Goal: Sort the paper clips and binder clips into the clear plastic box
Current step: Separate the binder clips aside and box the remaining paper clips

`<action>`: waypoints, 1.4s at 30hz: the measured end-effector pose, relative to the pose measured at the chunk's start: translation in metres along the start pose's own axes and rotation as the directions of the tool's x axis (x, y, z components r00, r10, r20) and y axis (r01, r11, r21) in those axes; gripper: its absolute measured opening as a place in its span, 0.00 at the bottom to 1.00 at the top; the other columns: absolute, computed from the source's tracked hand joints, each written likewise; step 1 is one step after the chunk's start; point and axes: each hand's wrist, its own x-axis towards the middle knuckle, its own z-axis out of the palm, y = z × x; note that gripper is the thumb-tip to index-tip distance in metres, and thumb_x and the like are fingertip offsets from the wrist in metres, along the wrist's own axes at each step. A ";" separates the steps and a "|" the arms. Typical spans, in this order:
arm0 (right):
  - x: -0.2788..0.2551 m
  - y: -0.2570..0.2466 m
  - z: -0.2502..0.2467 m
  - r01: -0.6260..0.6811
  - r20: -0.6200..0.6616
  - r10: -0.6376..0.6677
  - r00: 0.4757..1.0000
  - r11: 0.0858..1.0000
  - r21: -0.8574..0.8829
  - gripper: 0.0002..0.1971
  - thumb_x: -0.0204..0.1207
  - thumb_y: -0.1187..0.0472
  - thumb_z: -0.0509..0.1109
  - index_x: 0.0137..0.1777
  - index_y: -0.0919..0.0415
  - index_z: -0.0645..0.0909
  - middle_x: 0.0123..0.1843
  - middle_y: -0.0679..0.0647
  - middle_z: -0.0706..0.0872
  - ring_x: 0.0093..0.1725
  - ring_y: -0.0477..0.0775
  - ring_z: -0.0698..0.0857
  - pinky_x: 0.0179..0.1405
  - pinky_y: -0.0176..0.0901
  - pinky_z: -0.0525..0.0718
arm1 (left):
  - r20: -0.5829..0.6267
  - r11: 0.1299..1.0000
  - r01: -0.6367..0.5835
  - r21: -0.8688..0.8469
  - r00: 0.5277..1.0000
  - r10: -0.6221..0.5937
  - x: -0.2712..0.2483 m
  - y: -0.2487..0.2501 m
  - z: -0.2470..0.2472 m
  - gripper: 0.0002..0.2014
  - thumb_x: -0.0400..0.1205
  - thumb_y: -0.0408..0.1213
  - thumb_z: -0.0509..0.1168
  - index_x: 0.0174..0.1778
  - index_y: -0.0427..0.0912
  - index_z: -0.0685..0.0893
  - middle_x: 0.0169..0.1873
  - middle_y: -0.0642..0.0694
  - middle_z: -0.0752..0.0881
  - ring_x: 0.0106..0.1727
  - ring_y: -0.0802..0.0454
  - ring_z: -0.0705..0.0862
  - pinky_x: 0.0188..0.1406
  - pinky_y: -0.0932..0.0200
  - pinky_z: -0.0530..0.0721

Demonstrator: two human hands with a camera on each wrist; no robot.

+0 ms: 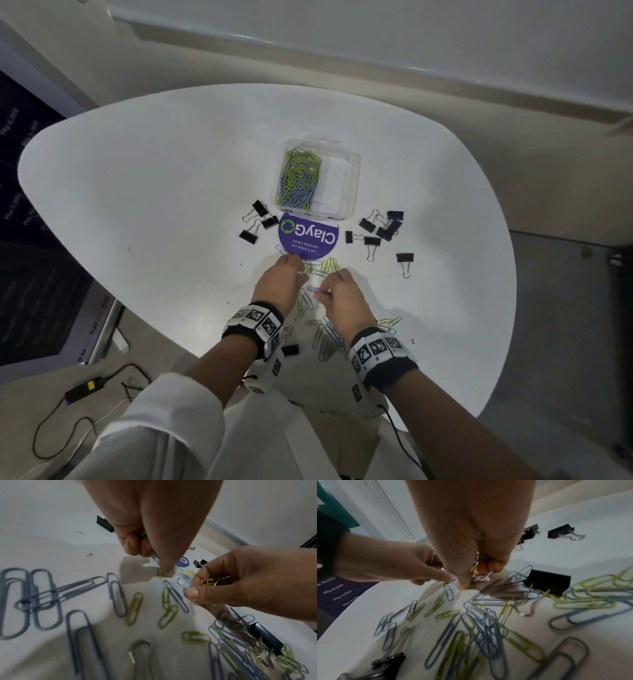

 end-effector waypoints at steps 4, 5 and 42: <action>0.003 0.002 0.000 0.043 -0.001 -0.043 0.999 0.999 0.020 0.02 0.83 0.62 0.67 0.50 0.60 0.80 0.52 0.54 0.79 0.48 0.54 0.80 0.50 0.45 0.82 | 0.054 0.996 -0.057 0.071 0.997 0.053 0.003 0.003 -0.002 0.07 0.83 0.36 0.62 0.52 0.35 0.77 0.53 0.38 0.79 0.48 0.39 0.82 0.43 0.48 0.80; 0.003 0.003 -0.001 0.031 -0.012 -0.031 0.999 0.998 0.056 0.01 0.82 0.63 0.67 0.49 0.58 0.79 0.49 0.53 0.80 0.46 0.53 0.80 0.48 0.46 0.82 | 0.071 0.995 -0.070 0.068 0.995 0.065 0.003 0.004 -0.003 0.06 0.83 0.34 0.61 0.52 0.35 0.76 0.53 0.38 0.79 0.47 0.39 0.81 0.42 0.49 0.79; 0.007 0.008 -0.033 -0.118 0.142 0.078 0.987 0.948 0.294 0.18 0.73 0.60 0.79 0.61 0.54 0.80 0.34 0.45 0.76 0.29 0.42 0.73 0.29 0.28 0.71 | 0.327 0.961 -0.231 0.155 0.930 0.171 -0.012 0.003 -0.011 0.16 0.75 0.34 0.69 0.60 0.45 0.80 0.57 0.45 0.81 0.53 0.43 0.84 0.47 0.51 0.83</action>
